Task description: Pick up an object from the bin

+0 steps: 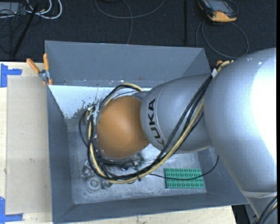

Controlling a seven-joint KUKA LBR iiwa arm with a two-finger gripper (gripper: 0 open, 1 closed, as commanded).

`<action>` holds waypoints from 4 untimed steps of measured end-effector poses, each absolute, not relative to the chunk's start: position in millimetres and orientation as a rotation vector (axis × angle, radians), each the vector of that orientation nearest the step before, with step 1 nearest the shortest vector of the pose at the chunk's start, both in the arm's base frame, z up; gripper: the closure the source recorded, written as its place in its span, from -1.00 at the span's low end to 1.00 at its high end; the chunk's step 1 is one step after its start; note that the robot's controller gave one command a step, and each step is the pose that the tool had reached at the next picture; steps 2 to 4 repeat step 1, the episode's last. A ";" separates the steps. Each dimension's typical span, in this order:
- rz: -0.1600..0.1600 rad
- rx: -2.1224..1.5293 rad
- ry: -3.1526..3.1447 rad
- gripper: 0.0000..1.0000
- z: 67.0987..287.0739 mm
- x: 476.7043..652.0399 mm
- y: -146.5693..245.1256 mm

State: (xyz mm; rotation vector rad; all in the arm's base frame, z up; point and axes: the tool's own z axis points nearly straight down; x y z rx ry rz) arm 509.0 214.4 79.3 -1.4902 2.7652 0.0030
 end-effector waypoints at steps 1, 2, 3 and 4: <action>0.002 -1.480 2.769 1.00 98.3 509.1 214.9; 0.002 -1.480 2.769 1.00 98.3 509.1 214.9; 0.002 -1.480 2.769 1.00 98.3 509.1 214.9; 0.002 -1.480 2.769 1.00 98.3 509.1 214.9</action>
Offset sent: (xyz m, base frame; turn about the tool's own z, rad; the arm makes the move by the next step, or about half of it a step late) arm -0.0001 -0.0001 0.0187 0.0000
